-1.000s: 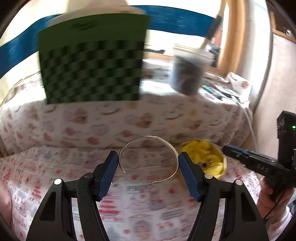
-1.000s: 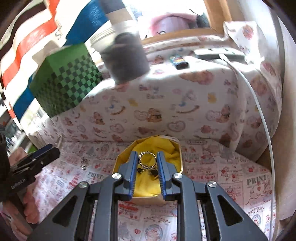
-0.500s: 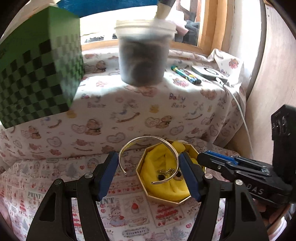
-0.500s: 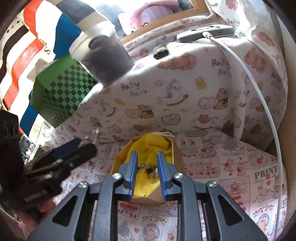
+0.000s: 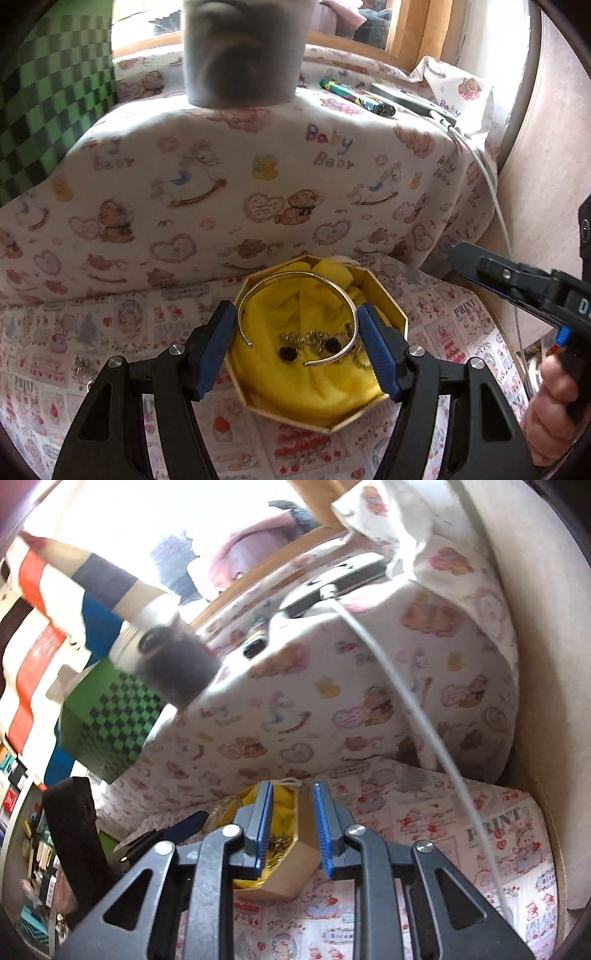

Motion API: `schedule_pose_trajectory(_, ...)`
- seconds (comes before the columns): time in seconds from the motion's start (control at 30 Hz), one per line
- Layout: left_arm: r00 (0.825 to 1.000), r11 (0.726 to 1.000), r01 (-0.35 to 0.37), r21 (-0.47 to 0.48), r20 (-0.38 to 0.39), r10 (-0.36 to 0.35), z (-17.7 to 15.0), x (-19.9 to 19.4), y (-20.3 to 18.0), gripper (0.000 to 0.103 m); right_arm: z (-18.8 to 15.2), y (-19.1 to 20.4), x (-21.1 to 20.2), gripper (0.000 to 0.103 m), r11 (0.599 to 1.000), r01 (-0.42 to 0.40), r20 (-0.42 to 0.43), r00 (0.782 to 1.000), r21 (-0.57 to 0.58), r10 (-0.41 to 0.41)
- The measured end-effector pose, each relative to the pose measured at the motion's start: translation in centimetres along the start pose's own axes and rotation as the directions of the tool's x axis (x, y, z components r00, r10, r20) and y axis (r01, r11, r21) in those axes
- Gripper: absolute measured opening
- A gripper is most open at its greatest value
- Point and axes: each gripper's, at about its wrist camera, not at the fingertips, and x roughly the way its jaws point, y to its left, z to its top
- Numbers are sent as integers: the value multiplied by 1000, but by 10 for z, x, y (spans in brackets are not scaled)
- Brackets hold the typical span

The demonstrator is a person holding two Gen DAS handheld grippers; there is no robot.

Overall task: Organize jewelry
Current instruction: 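Carry bangle and ring over the yellow-lined box and open both tools, then withdraw both open tools from the box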

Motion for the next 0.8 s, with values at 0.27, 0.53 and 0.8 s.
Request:
schedule_pose_trajectory(0.27, 1000, 1000, 10, 2, -18, -10, 0, 22, -2, 67, -1, 1, 3, 21, 1000, 13, -8, 1000, -5, -13)
schedule_pose_trajectory(0.53, 995, 997, 76, 31, 65, -78, -2, -12, 1, 79, -3, 9, 2, 21, 999, 20, -4, 1000, -27, -20)
schedule_pose_trajectory(0.8, 983, 997, 49, 57, 174, -58, -2, -71, 8, 81, -6, 23, -2, 24, 996, 29, 19, 999, -79, -27)
